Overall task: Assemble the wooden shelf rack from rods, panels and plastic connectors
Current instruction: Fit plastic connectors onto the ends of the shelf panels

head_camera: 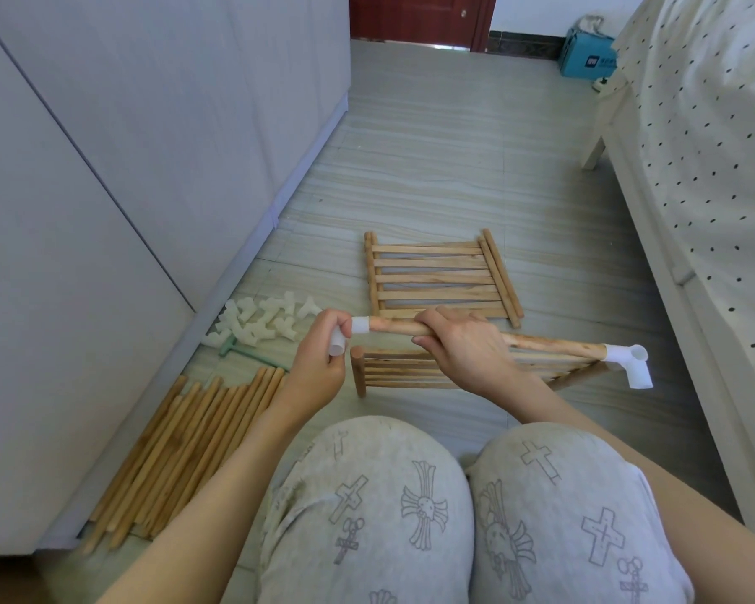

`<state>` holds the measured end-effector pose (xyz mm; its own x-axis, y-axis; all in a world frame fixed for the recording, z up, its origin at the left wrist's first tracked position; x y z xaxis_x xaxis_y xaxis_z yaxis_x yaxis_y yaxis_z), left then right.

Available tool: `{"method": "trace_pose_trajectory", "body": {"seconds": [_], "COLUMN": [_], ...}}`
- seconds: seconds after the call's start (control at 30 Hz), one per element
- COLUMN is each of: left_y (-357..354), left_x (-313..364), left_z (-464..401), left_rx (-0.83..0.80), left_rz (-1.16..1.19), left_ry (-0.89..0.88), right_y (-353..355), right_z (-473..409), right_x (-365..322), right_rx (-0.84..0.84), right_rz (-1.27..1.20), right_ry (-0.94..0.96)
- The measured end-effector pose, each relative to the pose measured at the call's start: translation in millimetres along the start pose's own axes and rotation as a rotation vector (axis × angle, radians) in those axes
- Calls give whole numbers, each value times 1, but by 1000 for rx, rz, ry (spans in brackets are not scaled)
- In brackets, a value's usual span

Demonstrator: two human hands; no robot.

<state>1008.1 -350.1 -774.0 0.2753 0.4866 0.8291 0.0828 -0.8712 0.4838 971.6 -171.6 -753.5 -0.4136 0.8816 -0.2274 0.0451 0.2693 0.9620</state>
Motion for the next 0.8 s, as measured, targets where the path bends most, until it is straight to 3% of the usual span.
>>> {"method": "trace_pose_trajectory", "body": {"seconds": [0.57,0.8], "left_y": [-11,-4], "left_x": [22,14], "left_z": [-5,-8], "left_rx": [-85,-19], "left_rz": [-33,264], "left_ry": [-202,-18], "right_y": [5,10], "right_z": [0,-7], "right_x": [-1,-4], "right_rx": [-36,-89], "right_rz": [-19,-39], "right_ry": [43,-12]}}
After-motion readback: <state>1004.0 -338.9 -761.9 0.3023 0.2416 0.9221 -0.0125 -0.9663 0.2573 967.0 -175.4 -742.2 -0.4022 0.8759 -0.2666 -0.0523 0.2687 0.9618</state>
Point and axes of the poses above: each hand's wrist, its own z-axis away from the middle knuckle, its own y-axis out of the back of the hand, x = y × z, the point moved 5 cm from there along -z, towards the middle knuckle, and after that the axes turned 9 degrees about -y, right-handed, at the moved point
